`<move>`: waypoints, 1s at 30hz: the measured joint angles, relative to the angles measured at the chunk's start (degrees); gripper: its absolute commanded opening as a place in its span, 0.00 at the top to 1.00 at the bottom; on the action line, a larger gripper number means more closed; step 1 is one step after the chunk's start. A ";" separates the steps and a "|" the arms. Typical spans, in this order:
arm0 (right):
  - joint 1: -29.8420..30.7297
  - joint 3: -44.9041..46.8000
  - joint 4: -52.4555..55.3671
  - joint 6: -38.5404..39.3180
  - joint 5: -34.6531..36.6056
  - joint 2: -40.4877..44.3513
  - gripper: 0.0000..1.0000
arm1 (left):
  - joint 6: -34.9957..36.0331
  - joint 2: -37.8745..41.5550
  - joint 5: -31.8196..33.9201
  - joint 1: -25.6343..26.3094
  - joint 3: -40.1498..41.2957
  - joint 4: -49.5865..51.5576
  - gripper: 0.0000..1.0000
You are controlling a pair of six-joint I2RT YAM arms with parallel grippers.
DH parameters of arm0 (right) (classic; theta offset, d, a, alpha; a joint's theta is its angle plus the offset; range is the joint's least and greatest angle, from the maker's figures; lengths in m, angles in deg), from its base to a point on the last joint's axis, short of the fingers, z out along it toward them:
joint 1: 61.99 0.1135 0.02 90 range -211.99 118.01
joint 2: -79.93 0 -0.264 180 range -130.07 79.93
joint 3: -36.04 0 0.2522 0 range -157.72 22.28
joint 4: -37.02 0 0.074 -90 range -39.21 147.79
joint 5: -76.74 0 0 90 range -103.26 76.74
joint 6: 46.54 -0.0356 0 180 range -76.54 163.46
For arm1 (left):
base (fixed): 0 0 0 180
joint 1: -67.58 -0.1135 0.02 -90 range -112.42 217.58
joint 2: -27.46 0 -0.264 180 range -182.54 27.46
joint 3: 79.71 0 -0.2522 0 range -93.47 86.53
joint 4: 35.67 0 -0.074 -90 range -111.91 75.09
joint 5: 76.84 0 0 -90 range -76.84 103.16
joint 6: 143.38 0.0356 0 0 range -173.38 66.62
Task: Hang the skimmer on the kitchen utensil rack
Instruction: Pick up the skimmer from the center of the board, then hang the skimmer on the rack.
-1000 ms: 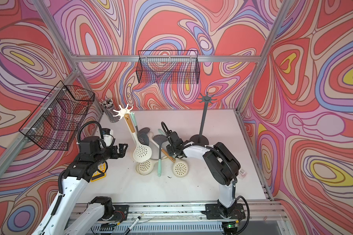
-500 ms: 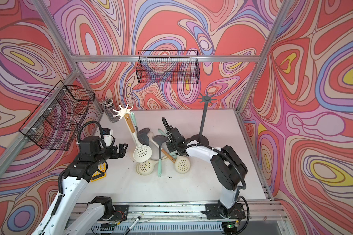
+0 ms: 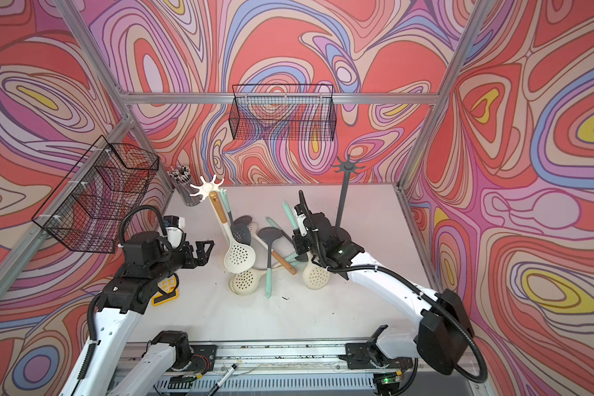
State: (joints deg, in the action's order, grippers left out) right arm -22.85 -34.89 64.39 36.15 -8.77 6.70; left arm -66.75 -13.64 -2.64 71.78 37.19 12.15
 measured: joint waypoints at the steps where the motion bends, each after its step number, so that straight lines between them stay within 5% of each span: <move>1: 0.00 0.66 -0.33 0.11 -1.31 1.70 0.92 | -0.83 1.38 -0.81 0.00 0.00 0.72 0.07; 9: 0.00 5.64 -6.82 -1.42 -12.87 8.22 0.92 | -6.86 11.47 -14.21 0.00 1.84 1.16 0.11; 16: 0.00 9.11 -13.49 -5.75 -23.08 8.20 0.92 | -19.17 16.98 -32.50 0.26 15.45 -20.24 0.15; 30: 0.13 11.80 -31.39 -17.09 -35.60 5.46 0.92 | -34.34 11.13 -37.16 0.26 22.67 -51.10 0.22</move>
State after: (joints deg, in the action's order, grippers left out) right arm -22.72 -23.08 33.00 19.05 -44.38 12.16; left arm -101.08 -2.52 -39.79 72.05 59.85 -38.95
